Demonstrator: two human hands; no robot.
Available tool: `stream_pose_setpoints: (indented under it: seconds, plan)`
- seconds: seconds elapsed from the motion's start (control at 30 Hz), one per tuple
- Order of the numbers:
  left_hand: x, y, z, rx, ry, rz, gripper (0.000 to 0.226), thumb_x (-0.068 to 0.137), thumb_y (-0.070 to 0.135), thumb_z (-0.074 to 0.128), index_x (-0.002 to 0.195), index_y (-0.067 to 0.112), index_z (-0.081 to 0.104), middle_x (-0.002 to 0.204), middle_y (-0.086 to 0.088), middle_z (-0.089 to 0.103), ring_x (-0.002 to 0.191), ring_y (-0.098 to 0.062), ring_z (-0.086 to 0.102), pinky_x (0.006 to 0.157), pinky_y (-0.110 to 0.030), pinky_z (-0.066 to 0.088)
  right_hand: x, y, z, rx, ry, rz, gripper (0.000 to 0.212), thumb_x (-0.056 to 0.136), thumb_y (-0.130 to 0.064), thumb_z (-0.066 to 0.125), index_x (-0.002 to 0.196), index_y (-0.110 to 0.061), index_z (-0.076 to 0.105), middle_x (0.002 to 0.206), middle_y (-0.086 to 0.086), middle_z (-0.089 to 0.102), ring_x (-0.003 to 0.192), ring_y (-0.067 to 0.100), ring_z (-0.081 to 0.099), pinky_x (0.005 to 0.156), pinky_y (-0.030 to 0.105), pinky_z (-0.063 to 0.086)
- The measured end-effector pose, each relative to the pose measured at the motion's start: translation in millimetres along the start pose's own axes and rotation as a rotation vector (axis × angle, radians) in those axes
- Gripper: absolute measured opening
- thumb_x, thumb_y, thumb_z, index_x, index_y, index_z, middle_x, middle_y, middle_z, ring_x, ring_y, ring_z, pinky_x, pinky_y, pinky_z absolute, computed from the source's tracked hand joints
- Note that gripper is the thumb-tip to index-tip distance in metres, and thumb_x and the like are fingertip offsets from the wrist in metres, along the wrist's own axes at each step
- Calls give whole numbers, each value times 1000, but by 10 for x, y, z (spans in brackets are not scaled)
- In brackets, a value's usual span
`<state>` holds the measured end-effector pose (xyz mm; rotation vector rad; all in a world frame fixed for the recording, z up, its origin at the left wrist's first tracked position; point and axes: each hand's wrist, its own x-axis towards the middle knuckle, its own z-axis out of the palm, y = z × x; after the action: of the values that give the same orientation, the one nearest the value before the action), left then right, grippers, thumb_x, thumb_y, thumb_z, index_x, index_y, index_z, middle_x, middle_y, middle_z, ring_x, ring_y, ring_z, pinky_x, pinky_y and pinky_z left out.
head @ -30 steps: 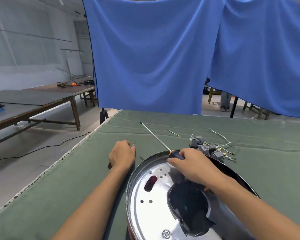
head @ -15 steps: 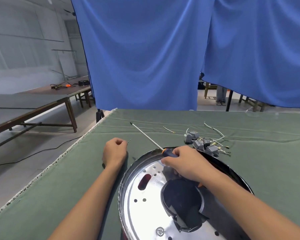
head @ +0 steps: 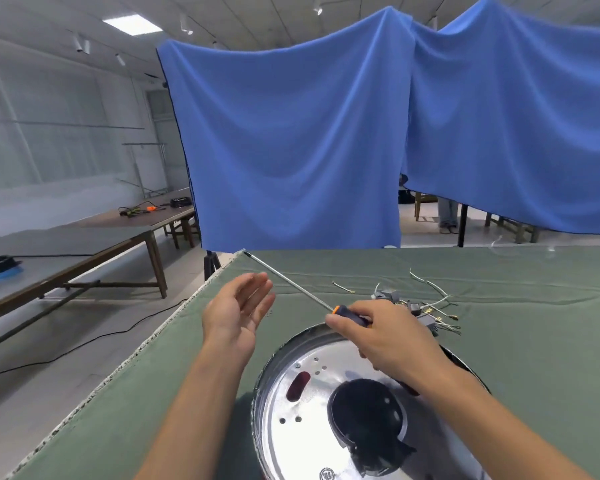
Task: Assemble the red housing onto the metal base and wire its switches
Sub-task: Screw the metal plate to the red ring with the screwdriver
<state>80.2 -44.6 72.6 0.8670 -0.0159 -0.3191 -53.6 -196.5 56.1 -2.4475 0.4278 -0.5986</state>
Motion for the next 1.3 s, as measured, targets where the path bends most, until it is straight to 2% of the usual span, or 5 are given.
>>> stream_pose_setpoints:
  seconds: [0.1,0.33,0.5,0.8,1.3]
  plan:
    - [39,-115,-85,-143,6,-76,14,95,3,49,85,0,58,88,-17,69,84,-28,67,66,-35,59,-51,3,-57,-99,75,-42,46,75,-77,44,63,-33,49,50,-7,50,50,8,48,50,27,35]
    - [117,-125,-387,-321,-15,-138,12,91,0,49,86,-3,60,80,-19,73,70,-29,73,58,-38,60,-44,41,-41,-253,71,-57,36,70,-79,46,60,-46,54,46,-18,52,46,4,47,43,24,27]
    - [154,-139,-442,-319,10,-147,15,92,1,49,81,-2,59,75,-18,72,66,-28,72,59,-38,60,-47,77,-24,-283,61,-45,39,70,-75,50,57,-39,59,45,-7,52,51,1,50,45,22,28]
    - [117,-168,-438,-292,17,-174,14,92,1,50,82,-2,59,70,-16,72,59,-25,71,55,-34,60,-86,85,10,-361,27,-30,42,71,-74,51,59,-35,60,55,-10,58,56,3,50,46,18,26]
    - [103,-223,-460,-223,3,-136,18,94,-1,48,80,-4,58,67,-16,72,59,-23,71,58,-33,60,-125,74,-18,-369,7,-57,46,72,-73,53,47,-34,51,45,-6,48,47,2,45,45,21,26]
